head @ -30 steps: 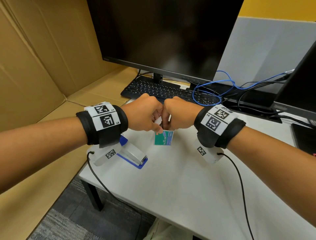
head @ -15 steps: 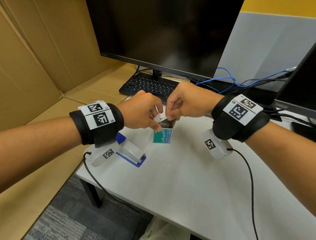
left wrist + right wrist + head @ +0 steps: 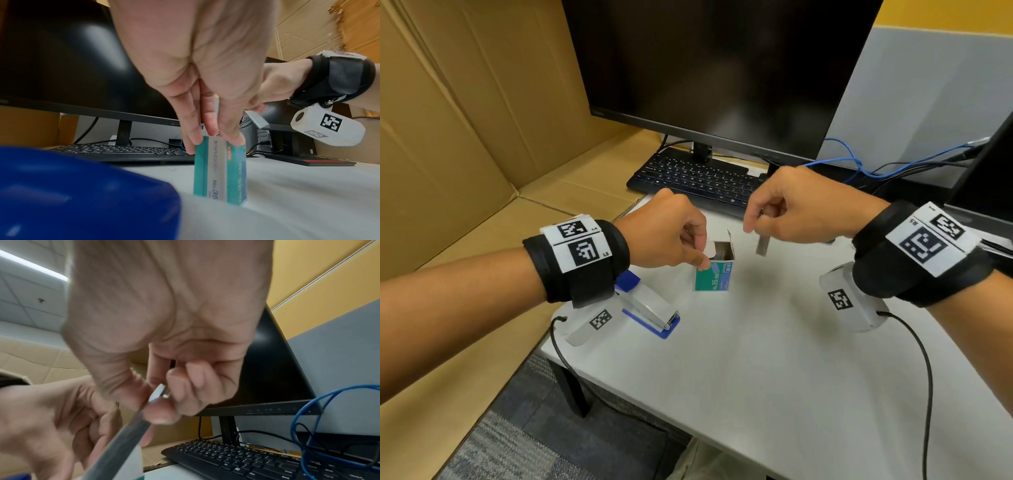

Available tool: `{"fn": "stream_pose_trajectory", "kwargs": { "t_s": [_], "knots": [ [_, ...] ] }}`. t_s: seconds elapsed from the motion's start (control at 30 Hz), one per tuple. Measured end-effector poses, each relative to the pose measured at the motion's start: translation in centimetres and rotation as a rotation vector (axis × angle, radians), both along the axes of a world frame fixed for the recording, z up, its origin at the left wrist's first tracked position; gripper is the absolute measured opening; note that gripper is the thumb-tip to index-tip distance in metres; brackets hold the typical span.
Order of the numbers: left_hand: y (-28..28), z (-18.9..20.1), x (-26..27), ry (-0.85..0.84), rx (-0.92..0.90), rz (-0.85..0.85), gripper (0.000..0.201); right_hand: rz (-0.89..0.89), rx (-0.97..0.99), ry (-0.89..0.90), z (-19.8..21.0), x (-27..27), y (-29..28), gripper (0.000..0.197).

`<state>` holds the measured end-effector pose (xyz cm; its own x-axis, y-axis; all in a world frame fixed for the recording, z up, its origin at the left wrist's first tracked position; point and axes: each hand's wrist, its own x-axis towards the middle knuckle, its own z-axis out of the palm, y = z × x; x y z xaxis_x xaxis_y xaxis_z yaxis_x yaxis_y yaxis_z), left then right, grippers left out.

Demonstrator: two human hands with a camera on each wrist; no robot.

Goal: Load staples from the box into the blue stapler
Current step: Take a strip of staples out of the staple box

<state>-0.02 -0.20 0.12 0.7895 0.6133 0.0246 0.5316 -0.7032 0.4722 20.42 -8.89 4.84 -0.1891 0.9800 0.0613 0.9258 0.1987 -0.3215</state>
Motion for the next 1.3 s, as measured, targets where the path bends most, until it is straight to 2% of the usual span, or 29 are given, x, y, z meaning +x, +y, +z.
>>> {"fn": "stream_pose_trajectory", "kwargs": {
  "t_s": [0.1, 0.17, 0.5, 0.67, 0.77, 0.87, 0.93, 1.07, 1.13, 1.3],
  "knots": [
    [0.0, 0.0, 0.2, 0.003, -0.009, 0.000, 0.024, 0.067, -0.178, -0.085, -0.5, -0.5, -0.3, 0.027],
    [0.0, -0.1, 0.2, 0.002, -0.021, 0.005, 0.023, 0.090, -0.226, -0.098, -1.0, -0.9, -0.3, 0.034],
    [-0.3, -0.2, 0.3, 0.000, -0.015, 0.003, 0.019, 0.095, -0.227, -0.090, -1.7, -0.8, -0.4, 0.039],
    [-0.5, -0.2, 0.5, 0.006, -0.013, -0.009, 0.020, 0.081, -0.205, -0.097, -1.2, -0.8, -0.5, 0.034],
    [-0.7, 0.2, 0.3, -0.010, -0.014, -0.017, 0.033, 0.072, -0.110, -0.010, -1.3, -0.4, -0.4, 0.026],
    [-1.1, 1.1, 0.2, -0.068, 0.014, -0.031, 0.052, 0.029, -0.023, 0.208, -1.3, -0.2, -0.3, 0.016],
    [-1.3, 1.7, 0.3, -0.113, 0.031, -0.037, 0.047, 0.002, -0.007, 0.335, -1.4, -0.4, -0.3, 0.014],
    [-1.0, 1.8, 0.4, -0.165, 0.036, 0.011, 0.020, -0.015, -0.018, 0.493, -2.0, -0.6, -0.2, 0.021],
    [-1.0, 1.5, 0.3, -0.166, 0.023, 0.028, 0.016, -0.021, 0.011, 0.449, -2.3, -0.6, -0.2, 0.025],
    [-1.1, 1.5, 0.0, -0.137, -0.079, 0.029, 0.012, 0.135, 0.307, 0.119, -2.9, -1.6, -0.7, 0.027]
  ]
}}
